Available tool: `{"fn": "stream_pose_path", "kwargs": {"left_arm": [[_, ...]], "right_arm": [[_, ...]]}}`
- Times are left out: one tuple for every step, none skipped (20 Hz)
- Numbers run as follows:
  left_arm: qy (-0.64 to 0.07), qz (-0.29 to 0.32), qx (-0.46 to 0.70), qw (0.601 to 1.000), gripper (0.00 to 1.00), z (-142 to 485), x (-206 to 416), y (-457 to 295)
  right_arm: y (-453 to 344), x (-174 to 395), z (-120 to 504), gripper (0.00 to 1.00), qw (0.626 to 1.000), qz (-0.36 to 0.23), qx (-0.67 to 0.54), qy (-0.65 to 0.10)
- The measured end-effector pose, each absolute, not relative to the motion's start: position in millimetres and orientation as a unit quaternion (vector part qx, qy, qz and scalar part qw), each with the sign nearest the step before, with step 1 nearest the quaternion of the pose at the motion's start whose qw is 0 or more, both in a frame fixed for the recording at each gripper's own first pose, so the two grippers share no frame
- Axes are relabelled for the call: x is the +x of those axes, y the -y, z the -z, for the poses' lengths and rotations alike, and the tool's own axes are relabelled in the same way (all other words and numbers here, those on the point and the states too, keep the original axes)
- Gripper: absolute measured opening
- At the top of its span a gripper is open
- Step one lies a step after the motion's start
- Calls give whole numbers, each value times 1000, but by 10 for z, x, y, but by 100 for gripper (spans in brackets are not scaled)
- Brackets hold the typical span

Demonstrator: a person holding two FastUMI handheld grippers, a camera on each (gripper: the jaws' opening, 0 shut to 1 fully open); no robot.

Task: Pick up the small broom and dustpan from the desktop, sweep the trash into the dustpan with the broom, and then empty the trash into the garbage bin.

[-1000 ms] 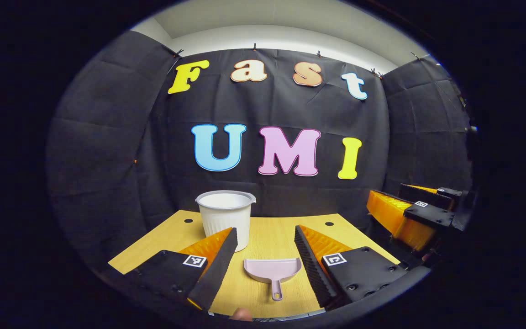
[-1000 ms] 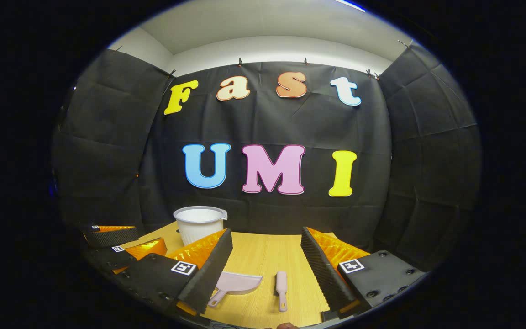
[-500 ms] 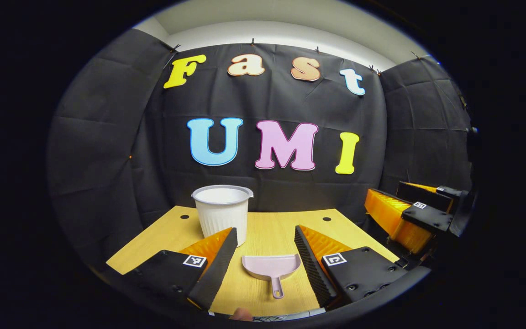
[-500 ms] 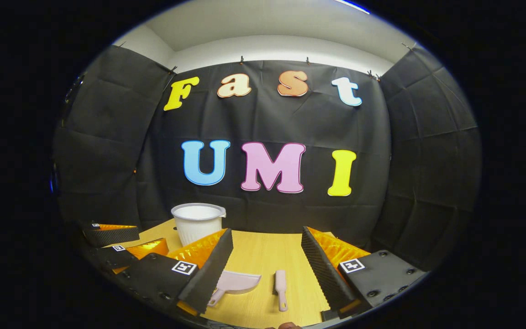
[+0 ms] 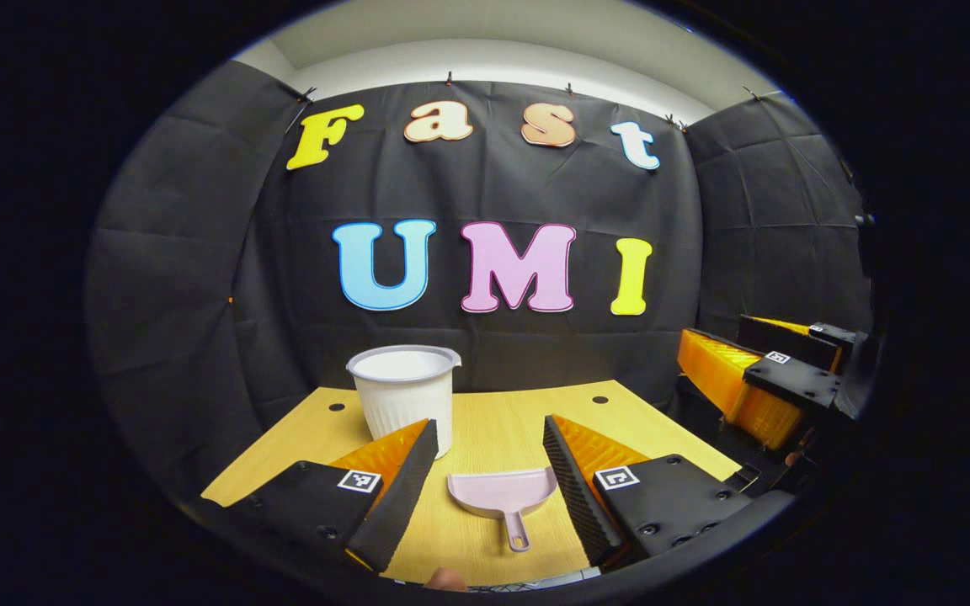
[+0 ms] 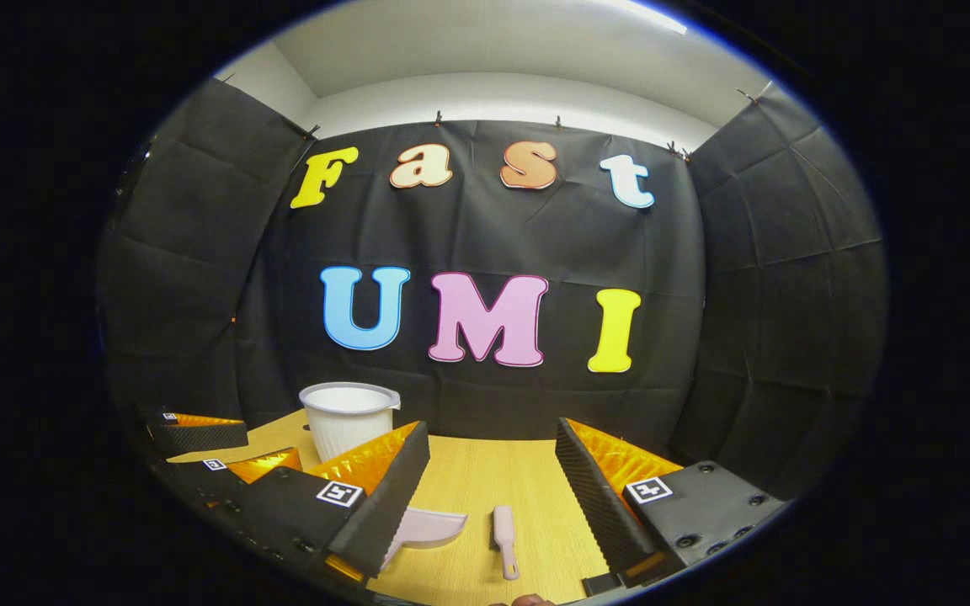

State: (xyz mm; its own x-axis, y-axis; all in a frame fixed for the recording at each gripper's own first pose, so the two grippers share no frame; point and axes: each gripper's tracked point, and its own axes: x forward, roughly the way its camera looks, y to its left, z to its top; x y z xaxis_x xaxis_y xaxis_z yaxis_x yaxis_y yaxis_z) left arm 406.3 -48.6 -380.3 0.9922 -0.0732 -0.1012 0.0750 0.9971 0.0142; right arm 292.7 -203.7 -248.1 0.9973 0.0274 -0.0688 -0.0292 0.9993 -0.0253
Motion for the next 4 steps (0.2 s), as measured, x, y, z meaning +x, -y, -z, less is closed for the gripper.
{"fn": "stream_pose_path", "kwargs": {"left_arm": [[-55,35,3,998,75,3829,4085,473],[-61,34,-3,998,75,3866,4103,464],[-66,32,-9,997,75,3877,4111,452],[-68,31,-15,997,75,3887,4134,428]], "right_arm": [[2031,2927,2499,89,999,-14,-12,-37],[2034,2925,2500,90,999,-13,-11,-37],[2030,2923,2495,90,999,-12,-10,-37],[2024,2924,2498,90,999,-12,-7,-37]]}}
